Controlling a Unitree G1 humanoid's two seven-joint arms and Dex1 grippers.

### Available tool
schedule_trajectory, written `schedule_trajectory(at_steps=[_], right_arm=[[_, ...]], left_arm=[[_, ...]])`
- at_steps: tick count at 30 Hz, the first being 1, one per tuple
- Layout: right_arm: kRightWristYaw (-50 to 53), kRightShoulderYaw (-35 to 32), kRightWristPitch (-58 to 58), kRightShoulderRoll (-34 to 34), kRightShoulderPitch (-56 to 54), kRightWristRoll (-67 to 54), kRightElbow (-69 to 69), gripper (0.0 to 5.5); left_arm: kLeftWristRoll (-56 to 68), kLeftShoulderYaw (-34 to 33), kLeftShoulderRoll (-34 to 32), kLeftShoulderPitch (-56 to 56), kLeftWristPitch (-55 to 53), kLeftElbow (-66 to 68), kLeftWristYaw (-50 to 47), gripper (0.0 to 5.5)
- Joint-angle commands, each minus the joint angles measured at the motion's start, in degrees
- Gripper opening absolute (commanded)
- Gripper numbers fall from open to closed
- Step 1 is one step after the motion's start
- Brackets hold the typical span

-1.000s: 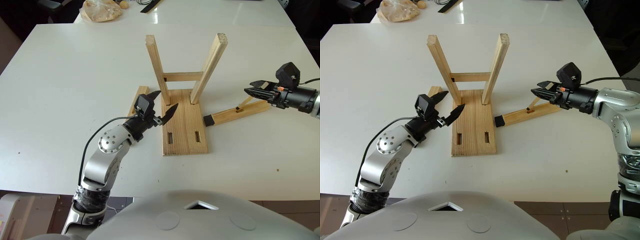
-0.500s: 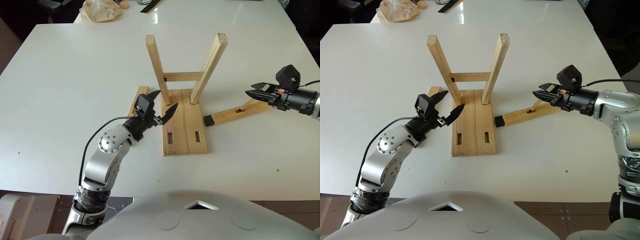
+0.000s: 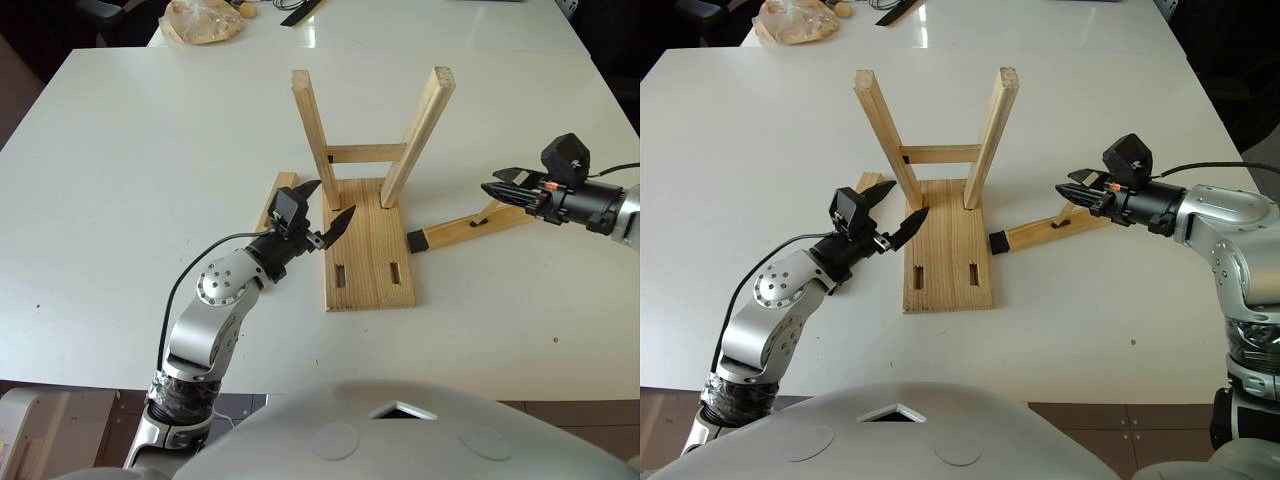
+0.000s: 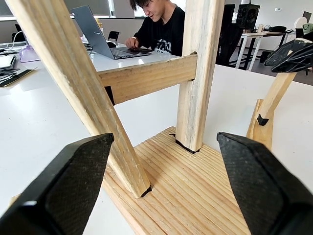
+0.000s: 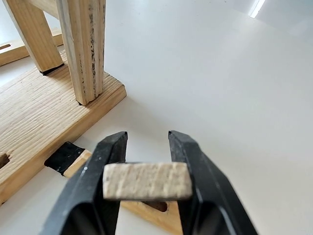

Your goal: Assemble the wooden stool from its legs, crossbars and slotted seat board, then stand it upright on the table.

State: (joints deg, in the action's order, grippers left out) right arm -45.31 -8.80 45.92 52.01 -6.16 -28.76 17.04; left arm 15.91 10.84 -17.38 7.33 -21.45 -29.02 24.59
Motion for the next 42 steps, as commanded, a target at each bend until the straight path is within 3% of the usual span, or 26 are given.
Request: schedule_trajectory(at_steps=[1, 21, 32, 42], right_arm=[[0.69, 1.35, -1.30, 0.96, 2.90, 3.81, -3.40, 1.33], [0.55, 1.21, -2.57, 2.48, 1.96, 6.03, -11.49, 1.33], [-21.68, 3.08, -14.84, 7.65, -3.61, 3.13, -17.63, 1.33], [-24.05, 4.84, -14.64, 8.87, -12.57, 7.07, -20.28, 1.33]], left_arm=[[-0.40, 0.04, -0.61, 0.05, -0.06, 0.33, 0.49, 3.92], [-2.08, 0.75, -0.62, 0.47, -0.08, 1.37, -0.24, 3.92], [-2.09, 1.23, -0.64, -1.15, -0.51, 2.13, 0.55, 3.92], [-1.87, 1.60, -1.36, -2.32, -0.47, 2.87, 2.00, 3.92]])
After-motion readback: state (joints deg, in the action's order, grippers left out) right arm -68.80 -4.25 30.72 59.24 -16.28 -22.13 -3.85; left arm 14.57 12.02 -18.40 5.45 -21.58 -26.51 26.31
